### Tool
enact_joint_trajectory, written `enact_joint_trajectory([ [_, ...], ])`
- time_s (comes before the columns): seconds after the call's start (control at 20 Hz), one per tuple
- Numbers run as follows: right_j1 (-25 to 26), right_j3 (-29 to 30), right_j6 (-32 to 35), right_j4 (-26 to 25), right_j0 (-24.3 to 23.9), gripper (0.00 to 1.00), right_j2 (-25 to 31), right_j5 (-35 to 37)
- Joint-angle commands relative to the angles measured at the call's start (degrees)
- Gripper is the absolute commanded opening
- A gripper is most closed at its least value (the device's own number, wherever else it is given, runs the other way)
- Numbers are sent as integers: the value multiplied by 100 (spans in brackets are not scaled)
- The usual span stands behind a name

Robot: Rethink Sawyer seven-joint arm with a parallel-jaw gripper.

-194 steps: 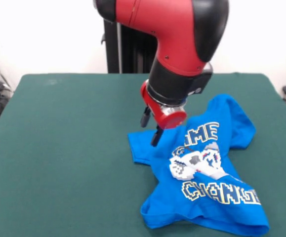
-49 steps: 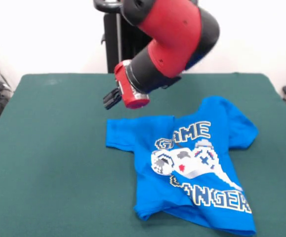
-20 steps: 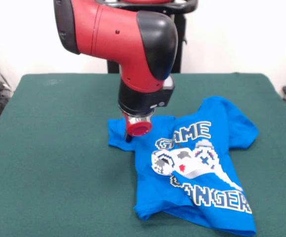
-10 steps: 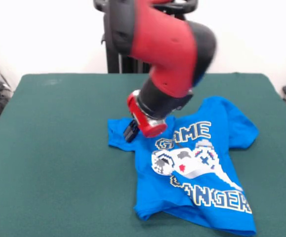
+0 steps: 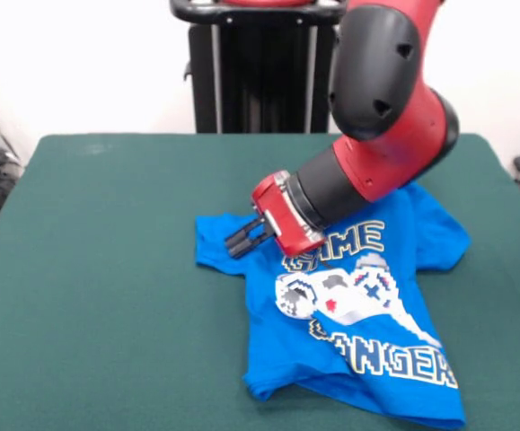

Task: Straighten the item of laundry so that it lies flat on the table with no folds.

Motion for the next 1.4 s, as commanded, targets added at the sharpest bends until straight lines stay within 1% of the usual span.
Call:
enact_joint_trajectory([
  [0.05,970,-129,1970,413,115,0,-55,330],
  [0.15,1183,-219,2119,351,232,0,-330,404],
  [0.25,1362,-259,2218,314,270,0,-526,307],
  [0.4,1575,-289,2254,279,209,0,-714,-81],
  [0.6,1762,-242,2230,266,112,0,-877,-599],
  [0.75,1736,-189,2065,412,32,0,-779,-854],
  [0.95,1487,-45,1734,654,-19,0,-481,-966],
  [1.2,880,389,1113,727,-76,0,-147,-959],
  [1.3,477,619,681,771,-162,0,63,-925],
  [1.4,-207,987,70,839,-257,0,362,-723],
])
